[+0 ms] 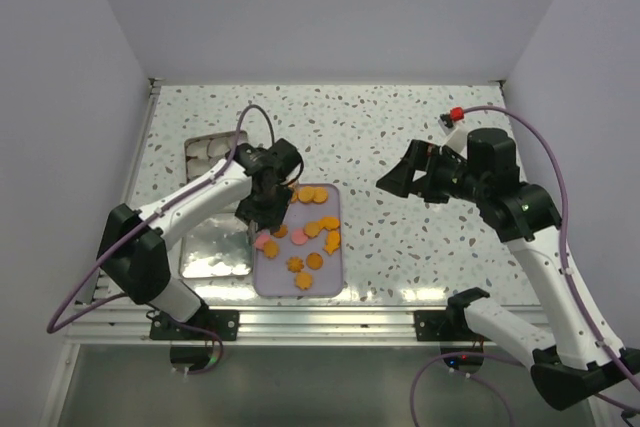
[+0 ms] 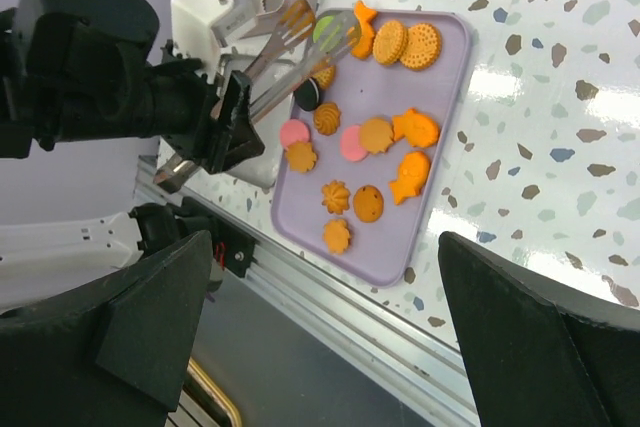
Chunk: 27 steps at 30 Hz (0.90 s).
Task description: Pack the cookies
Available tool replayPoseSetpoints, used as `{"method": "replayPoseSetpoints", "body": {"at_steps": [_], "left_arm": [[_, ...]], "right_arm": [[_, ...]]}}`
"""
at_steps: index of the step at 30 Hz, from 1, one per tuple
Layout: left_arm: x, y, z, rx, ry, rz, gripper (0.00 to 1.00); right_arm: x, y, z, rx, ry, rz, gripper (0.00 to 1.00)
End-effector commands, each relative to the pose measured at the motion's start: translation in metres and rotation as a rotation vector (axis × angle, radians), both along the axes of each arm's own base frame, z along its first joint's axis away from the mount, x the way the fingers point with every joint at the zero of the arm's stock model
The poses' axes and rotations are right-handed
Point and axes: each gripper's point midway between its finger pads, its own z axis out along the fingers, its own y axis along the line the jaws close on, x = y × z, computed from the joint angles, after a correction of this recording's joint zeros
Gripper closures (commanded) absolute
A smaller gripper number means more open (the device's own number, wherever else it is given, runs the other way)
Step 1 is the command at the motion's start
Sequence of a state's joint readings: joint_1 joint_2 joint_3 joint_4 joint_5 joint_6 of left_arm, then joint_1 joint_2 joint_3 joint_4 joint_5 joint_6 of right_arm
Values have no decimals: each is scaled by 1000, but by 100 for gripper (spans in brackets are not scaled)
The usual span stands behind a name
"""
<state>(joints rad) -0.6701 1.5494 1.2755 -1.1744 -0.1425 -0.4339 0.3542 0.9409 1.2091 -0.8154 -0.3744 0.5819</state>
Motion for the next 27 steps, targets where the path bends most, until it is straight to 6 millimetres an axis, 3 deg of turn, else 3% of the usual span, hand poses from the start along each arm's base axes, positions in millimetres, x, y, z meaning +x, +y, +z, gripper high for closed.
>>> {"method": "replayPoseSetpoints", "body": {"at_steps": [1, 14, 20, 27], "left_arm": [[-11, 4, -6, 37, 22, -32, 39], [-9, 6, -25, 158, 80, -33, 40], [0, 9, -21, 223, 73, -21, 41], [-5, -3, -26, 163, 121, -40, 45]], "right_arm": [[-5, -5, -2, -27, -10, 0, 1], [-16, -14, 0, -58, -25, -1, 1], [-19, -16, -3, -69, -26, -2, 1], [-20, -18, -2, -80, -34, -2, 1]]}}
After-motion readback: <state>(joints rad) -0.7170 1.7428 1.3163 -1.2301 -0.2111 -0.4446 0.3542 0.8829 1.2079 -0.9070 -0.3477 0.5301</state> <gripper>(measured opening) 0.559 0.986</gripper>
